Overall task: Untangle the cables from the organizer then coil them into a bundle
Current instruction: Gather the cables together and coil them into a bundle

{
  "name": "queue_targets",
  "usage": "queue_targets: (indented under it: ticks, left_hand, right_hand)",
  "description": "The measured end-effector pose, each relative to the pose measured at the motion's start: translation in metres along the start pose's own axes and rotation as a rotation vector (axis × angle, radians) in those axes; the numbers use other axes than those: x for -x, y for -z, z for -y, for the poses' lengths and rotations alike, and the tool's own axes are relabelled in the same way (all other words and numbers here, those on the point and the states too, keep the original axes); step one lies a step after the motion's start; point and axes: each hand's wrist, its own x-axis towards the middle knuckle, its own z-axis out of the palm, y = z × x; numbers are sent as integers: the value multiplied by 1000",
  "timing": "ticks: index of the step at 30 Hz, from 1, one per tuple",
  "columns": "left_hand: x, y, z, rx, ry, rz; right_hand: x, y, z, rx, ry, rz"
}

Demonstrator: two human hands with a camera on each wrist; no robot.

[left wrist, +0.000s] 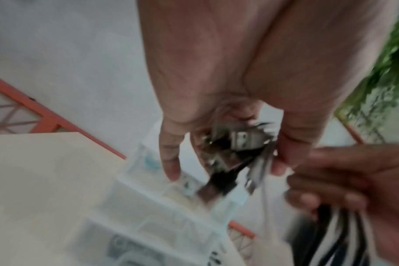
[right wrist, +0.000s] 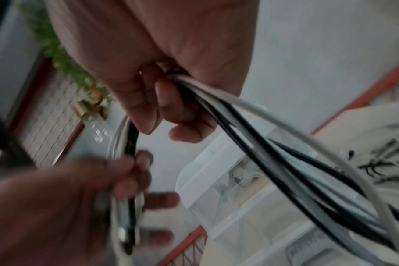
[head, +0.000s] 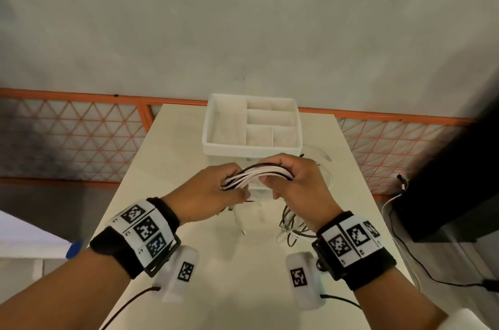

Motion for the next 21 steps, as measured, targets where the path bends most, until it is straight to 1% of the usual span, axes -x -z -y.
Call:
queue_targets:
  ticks: [2,4,7,8,9,10,11,13,15,16,18,19,21]
  left_hand:
    - [4,-2,7,24,-20,-32]
    - [6,-7,8,12,-33,-36]
    - [4,-8,3,-165,-78,35]
    - [3,-8,1,-202,-82,60]
    - [2,-6,-2,-185,-74,71]
    - [2,-4,-4,-112,-62,65]
    - [2,-2,-4,9,-39,53]
    - [4,2,0,388,50,37]
    - [7,3,7,742,152,84]
    - [8,1,10,850,199,128]
    - [7,-7,12,928,272,202]
    - [5,-11,10,934,301,210]
    - [3,-14,6,965,326,154]
  right_hand:
    - [3,2,0,20,-19,23]
    - [5,4,-1,162,-28,108]
    - [6,4,5,316,-44,282]
    - [6,4,6,317,-44,306]
    - [6,3,7,268,-48,295]
    - [7,4,7,182,-58,256]
    - [7,6,7,86,-62,200]
    - [10,12,4,-77,-46,99]
    - [14,18,1,-228,-49,66]
    - [16,20,0,-272,-60,58]
    - [19,21,0,-305,-60,43]
    - [20,21,1,-307,-48,40]
    - [19,21,2,-299,-55,26]
